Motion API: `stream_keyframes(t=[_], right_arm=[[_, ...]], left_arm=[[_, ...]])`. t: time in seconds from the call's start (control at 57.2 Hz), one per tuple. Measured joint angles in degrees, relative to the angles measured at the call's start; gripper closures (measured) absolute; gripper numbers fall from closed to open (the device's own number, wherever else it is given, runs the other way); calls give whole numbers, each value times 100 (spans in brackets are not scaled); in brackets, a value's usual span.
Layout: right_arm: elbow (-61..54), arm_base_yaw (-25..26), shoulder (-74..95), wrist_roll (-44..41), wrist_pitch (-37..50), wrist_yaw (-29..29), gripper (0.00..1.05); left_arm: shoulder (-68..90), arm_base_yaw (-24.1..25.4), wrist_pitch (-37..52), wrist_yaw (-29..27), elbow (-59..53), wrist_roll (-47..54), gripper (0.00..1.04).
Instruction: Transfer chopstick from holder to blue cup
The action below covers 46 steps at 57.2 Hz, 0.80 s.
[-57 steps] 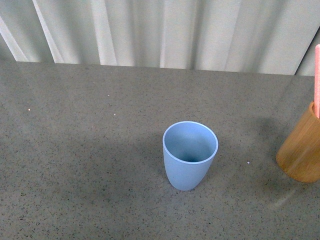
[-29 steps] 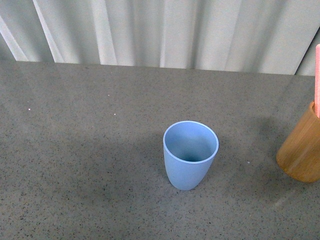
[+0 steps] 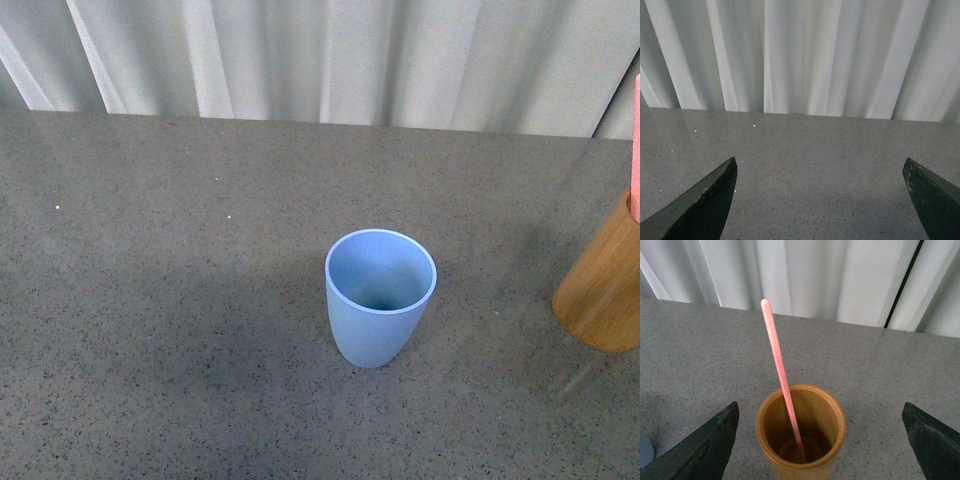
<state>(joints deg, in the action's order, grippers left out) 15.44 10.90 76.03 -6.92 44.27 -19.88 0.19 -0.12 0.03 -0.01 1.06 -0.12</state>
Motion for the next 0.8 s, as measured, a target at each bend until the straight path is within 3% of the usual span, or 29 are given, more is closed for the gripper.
stream_keyframes(t=[0.402, 0.804], right_arm=[[966, -584, 1578, 129, 555, 341, 10], [1633, -962, 2243, 151, 573, 597, 10]], left_arm=[[0, 0, 0, 0, 0, 0, 7], [0, 0, 0, 0, 0, 0, 7]])
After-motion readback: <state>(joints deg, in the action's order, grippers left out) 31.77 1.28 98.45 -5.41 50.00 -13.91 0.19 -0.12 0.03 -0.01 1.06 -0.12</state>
